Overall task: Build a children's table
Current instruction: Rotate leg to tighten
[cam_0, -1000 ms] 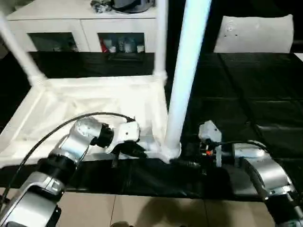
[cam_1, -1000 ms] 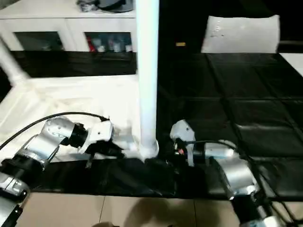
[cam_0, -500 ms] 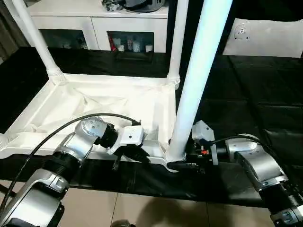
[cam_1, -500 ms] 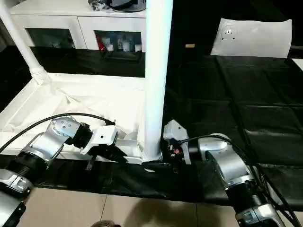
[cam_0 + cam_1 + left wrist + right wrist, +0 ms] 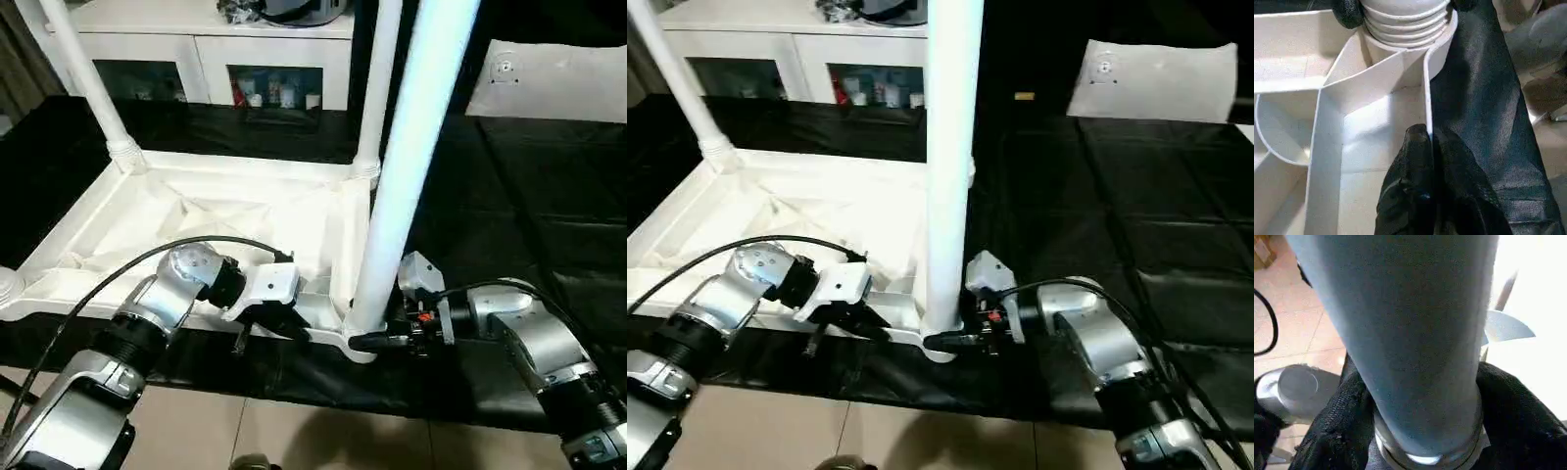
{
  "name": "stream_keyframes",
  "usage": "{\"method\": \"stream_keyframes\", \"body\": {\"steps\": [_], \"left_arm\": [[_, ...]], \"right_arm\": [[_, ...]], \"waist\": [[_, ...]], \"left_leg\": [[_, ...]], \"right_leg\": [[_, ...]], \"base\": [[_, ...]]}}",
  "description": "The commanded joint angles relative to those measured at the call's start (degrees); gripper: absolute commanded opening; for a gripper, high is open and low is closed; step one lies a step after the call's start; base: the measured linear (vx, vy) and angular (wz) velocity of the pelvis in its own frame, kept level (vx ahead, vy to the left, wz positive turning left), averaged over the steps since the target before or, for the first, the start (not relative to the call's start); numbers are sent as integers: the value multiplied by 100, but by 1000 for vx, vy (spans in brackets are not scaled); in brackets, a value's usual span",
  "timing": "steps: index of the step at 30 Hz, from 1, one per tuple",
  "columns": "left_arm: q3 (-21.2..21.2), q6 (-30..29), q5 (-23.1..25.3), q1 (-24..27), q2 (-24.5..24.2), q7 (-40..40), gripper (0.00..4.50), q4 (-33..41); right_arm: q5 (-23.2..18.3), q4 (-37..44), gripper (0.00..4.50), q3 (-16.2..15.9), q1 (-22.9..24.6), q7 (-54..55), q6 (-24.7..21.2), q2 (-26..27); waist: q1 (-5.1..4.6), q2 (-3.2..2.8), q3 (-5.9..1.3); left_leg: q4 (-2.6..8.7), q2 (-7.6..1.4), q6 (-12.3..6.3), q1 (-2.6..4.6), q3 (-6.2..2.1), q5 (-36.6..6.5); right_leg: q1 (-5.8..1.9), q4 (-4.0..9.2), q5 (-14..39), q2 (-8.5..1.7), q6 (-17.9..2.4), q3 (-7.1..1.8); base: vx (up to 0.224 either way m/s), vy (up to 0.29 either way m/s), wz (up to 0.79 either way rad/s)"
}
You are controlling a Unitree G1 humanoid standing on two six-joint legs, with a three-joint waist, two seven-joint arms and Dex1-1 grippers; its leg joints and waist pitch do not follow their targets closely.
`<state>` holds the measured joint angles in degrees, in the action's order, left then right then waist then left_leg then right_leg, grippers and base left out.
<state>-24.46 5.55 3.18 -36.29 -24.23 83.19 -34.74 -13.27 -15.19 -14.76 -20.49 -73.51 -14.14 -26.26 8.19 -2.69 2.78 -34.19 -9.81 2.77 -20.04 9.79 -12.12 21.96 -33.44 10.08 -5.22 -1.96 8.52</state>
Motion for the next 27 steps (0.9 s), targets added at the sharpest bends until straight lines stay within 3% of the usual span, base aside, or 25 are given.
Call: {"method": "stream_keyframes", "body": {"steps": [1, 2, 3, 6, 7, 8, 9, 10, 11, 12, 14, 15, 16, 17, 18, 21, 23, 27], "left_arm": [[-114, -277, 131, 26, 132, -205, 0, -79], [-45, -463, 128, 20, 192, -401, 0, -72], [36, -660, 118, 19, 256, -613, 0, -56], [325, -1191, -7, 5, 545, -1266, 0, -5], [490, -1522, -41, 11, 768, -1747, 0, 62], [506, -1554, -41, 11, 790, -1796, 0, 67], [551, -1641, -40, 11, 853, -1935, 0, 84], [757, -1964, -22, 6, 1149, -2626, 0, 156], [886, -2110, -24, -3, 1314, -3018, 0, 185], [971, -2203, -27, -9, 1419, -3271, 0, 202], [1143, -2440, 0, -28, 1660, -3780, 0, 283], [1143, -2440, 0, -28, 1660, -3780, 0, 283], [1213, -2543, 29, -34, 1768, -4008, 0, 331], [1228, -2559, 32, -36, 1790, -4053, 0, 337], [1282, -2619, 45, -44, 1874, -4227, 0, 357], [1316, -2692, 112, -40, 2014, -4456, 0, 491], [1267, -2622, 133, -21, 1965, -4361, 0, 528], [1082, -2315, 135, 84, 1682, -3816, 0, 620]], "right_arm": [[-264, 280, 272, -36, 145, 20, -321, 158], [-295, 356, 272, 11, 211, 224, -421, 266], [-294, 420, 272, 46, 267, 469, -540, 382], [-52, 377, 272, 149, 316, 1412, -585, 825], [87, 224, 272, 285, 248, 2159, -715, 1195], [97, 210, 272, 298, 239, 2224, -728, 1227], [124, 172, 272, 334, 211, 2401, -761, 1318], [230, 22, 272, 520, 70, 3138, -881, 1715], [298, -58, 272, 622, -7, 3529, -943, 1914], [343, -108, 272, 687, -56, 3777, -982, 2039], [475, -225, 272, 855, -205, 4451, -1216, 2321], [475, -225, 272, 855, -205, 4451, -1216, 2321], [522, -278, 272, 925, -274, 4751, -1311, 2454], [525, -286, 272, 935, -286, 4792, -1315, 2478], [533, -316, 306, 973, -330, 4947, -1330, 2569], [711, -283, 346, 920, -324, 5116, -981, 2704], [710, -227, 370, 936, -268, 5086, -873, 2698], [695, -18, 402, 963, -67, 4844, -590, 2494]], "waist": [[-56, 86, -398], [-42, 52, -393], [-54, 67, -386], [-135, 53, -320], [-144, 49, -317], [-209, 32, -299], [-297, 42, -274], [-324, -18, -272], [-447, -16, -249], [-542, 3, -247], [-657, -36, -255], [-726, -35, -271], [-734, -32, -290], [-755, -39, -305], [-771, -27, -322], [-742, -5, -362], [-726, 20, -410], [-689, 23, -448]], "left_leg": [[385, -453, -426, 19, -115, -558], [387, -457, -408, 24, -122, -577], [394, -461, -387, 23, -116, -608], [432, -395, -112, 49, -128, -1125], [426, -370, -84, 67, -133, -1226], [429, -359, -6, 92, -137, -1369], [431, -336, 11, 92, -157, -1581], [442, -338, 33, 90, -183, -1686], [456, -363, 103, 133, -205, -2046], [441, -337, 128, 147, -240, -2313], [427, -323, 67, 183, -245, -2432], [452, -327, 20, 107, -265, -2311], [458, -330, -4, 81, -269, -2224], [462, -346, -57, 72, -251, -2052], [462, -343, -112, 37, -236, -1826], [439, -354, -225, 12, -200, -1314], [385, -340, -437, -81, -178, -734], [311, -325, -786, -153, -162, -103]], "right_leg": [[-284, 359, 1438, -518, -872, -459], [-276, 364, 1450, -525, -877, -459], [-278, 378, 1475, -523, -872, -462], [-266, 520, 2442, -530, -632, -415], [-268, 560, 2673, -537, -544, -393], [-228, 607, 2948, -526, -447, -375], [-247, 652, 3184, -514, -321, -332], [-261, 655, 3224, -509, -275, -309], [-229, 706, 3322, -483, -221, -246], [-251, 748, 3429, -476, -109, -176], [-242, 787, 3375, -494, -85, -172], [-299, 754, 3141, -496, -148, -188], [-322, 738, 3016, -503, -170, -205], [-295, 705, 2706, -516, -310, -269], [-307, 661, 2426, -515, -445, -307], [-300, 565, 1848, -515, -711, -372], [-343, 449, 1217, -517, -920, -408], [-348, 342, 510, -511, -1033, -411]], "base": [[0, 0, 0], [0, 0, 0], [0, 0, 0], [0, 0, 0], [0, 0, 0], [0, 0, 0], [0, 0, 0], [0, 0, 0], [0, 0, 0], [0, 0, 0], [0, 0, 0], [0, 0, 0], [0, 0, 0], [0, 0, 0], [0, 0, 0], [0, 0, 0], [0, 0, 0], [0, 0, 0]]}}
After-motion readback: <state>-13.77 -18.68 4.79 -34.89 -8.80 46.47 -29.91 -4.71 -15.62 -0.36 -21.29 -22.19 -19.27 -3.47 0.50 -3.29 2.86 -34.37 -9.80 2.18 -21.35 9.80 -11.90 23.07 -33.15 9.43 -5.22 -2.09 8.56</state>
